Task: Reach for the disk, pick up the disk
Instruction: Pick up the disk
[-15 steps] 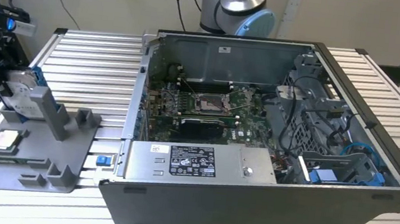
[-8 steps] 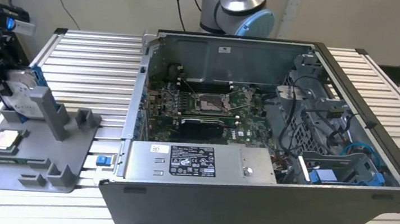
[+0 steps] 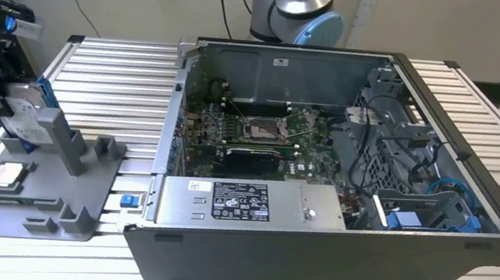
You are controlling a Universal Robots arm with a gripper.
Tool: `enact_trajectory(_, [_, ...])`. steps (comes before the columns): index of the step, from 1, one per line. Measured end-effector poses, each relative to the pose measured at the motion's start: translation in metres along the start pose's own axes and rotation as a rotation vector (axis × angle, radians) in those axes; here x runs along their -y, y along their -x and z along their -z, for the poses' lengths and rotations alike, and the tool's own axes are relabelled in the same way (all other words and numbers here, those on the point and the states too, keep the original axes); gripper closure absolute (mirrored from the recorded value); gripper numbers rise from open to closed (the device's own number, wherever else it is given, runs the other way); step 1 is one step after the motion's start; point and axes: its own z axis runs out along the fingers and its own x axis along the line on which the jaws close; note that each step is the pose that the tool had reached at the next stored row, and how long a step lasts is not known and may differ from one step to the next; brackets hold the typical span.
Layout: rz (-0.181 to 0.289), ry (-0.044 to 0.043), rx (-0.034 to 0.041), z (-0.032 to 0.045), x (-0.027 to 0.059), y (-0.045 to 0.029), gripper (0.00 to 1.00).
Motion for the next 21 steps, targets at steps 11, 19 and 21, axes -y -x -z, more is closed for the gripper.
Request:
enact_trajectory(11, [0.0, 0.0, 0.0, 0.0132, 0.0, 0.0002, 1.0])
enact_trajectory(19, [0.0, 0.0, 0.0, 0.0226, 0.0, 0.0004, 1.0])
enact_trajectory(21, [0.0, -0.0001, 0.0, 0.0249, 0.0, 0.0005, 1.0])
